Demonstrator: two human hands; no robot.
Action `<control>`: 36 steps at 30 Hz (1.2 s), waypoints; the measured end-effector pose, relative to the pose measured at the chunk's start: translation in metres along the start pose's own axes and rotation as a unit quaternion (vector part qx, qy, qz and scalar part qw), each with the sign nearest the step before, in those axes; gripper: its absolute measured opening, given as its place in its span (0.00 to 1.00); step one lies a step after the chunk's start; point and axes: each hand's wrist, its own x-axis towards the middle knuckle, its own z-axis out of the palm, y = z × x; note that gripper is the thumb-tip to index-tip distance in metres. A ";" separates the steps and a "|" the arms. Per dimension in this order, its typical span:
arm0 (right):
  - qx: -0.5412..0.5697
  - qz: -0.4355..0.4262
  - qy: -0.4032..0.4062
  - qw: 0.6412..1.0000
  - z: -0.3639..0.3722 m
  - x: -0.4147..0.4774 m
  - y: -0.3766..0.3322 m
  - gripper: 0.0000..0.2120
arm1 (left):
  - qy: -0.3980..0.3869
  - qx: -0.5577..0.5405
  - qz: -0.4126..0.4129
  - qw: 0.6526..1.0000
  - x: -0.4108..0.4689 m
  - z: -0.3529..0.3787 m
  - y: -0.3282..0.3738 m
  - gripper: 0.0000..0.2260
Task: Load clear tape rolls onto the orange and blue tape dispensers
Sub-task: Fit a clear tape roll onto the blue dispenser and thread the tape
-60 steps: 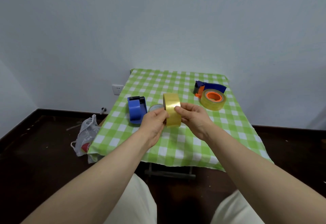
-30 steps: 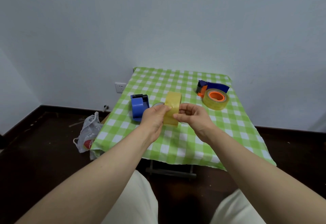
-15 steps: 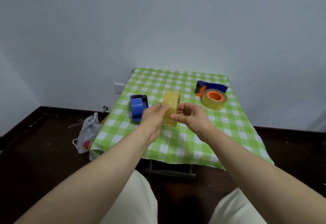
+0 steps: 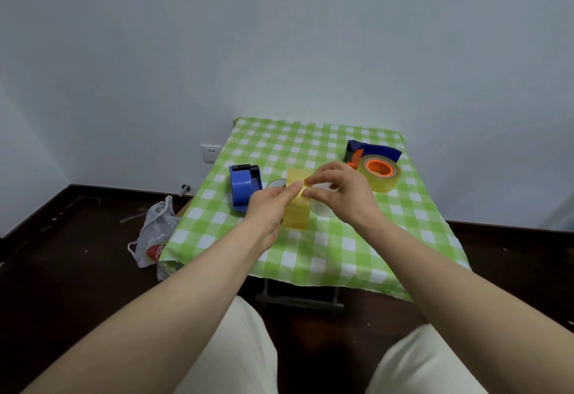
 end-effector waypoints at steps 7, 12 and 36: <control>-0.094 -0.057 0.008 0.994 0.001 0.003 -0.005 0.08 | 0.014 0.008 0.001 1.000 0.004 0.001 -0.003 0.10; -0.213 -0.080 0.009 0.974 0.001 0.000 -0.005 0.09 | 0.003 0.006 0.000 1.000 -0.001 0.003 0.001 0.09; 0.352 0.242 -0.023 0.904 0.008 0.002 -0.008 0.14 | 0.066 0.056 0.027 0.996 -0.006 0.010 0.005 0.03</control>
